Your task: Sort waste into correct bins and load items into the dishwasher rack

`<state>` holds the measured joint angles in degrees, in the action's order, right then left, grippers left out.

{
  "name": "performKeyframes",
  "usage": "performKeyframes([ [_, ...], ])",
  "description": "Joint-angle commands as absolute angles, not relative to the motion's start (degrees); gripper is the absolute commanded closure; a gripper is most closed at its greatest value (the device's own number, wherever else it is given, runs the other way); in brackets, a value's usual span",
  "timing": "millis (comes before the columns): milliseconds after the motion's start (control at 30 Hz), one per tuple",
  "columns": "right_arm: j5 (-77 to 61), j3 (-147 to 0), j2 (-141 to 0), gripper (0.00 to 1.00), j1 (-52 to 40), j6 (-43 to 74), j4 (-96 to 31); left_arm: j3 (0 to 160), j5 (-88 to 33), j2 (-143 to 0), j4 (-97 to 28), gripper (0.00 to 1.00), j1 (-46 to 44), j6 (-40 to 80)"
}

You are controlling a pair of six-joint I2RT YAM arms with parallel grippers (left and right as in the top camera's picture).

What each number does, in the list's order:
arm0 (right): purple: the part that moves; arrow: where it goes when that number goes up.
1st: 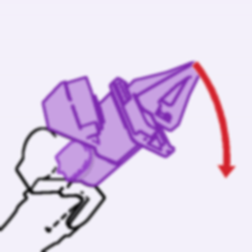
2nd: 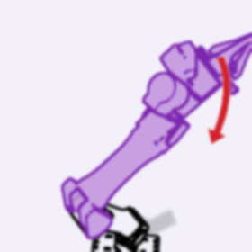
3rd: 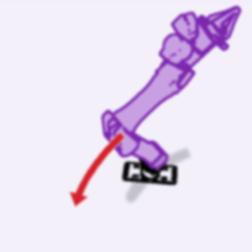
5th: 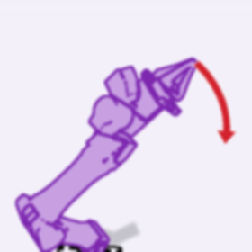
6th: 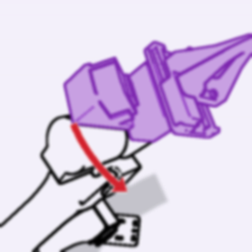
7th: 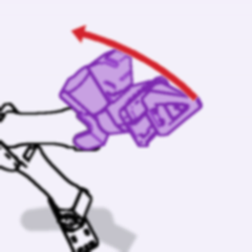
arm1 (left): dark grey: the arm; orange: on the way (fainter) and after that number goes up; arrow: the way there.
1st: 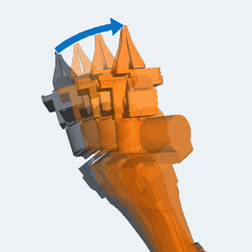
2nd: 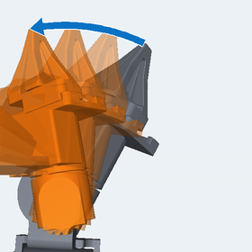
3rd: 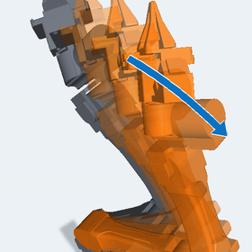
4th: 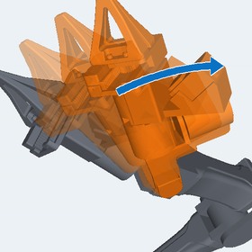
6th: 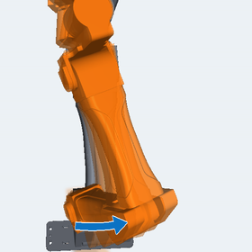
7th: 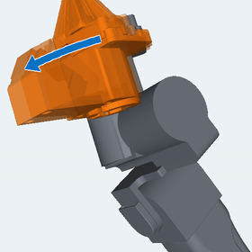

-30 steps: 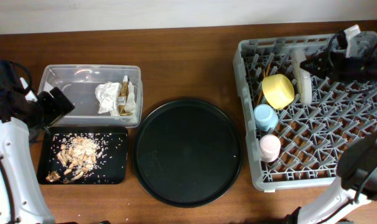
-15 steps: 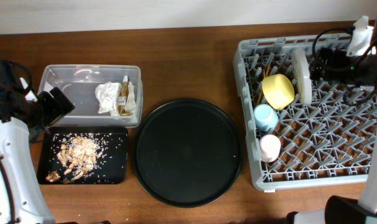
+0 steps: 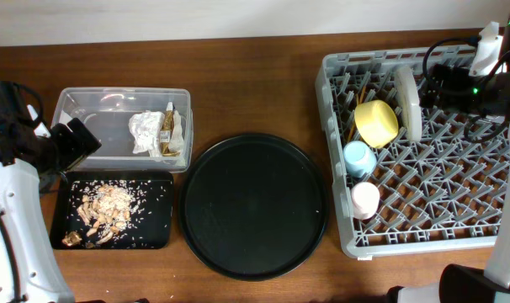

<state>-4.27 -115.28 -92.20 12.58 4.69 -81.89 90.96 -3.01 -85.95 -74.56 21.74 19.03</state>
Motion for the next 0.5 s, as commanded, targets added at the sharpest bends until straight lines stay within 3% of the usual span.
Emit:
performKeyframes([
  [0,-3.4,-115.3,-88.1,0.01,12.0,5.4,-81.9,90.8,-3.2,-86.2,-74.7,0.01,21.9,18.8],
  [267,-3.4,-115.3,-73.2,0.01,10.6,5.4,-81.9,90.8,-3.2,-86.2,-74.7,0.01,21.9,18.8],
  [467,-3.4,-115.3,-59.7,0.01,-3.6,5.4,-81.9,90.8,-3.2,-86.2,-74.7,0.01,21.9,18.8],
])
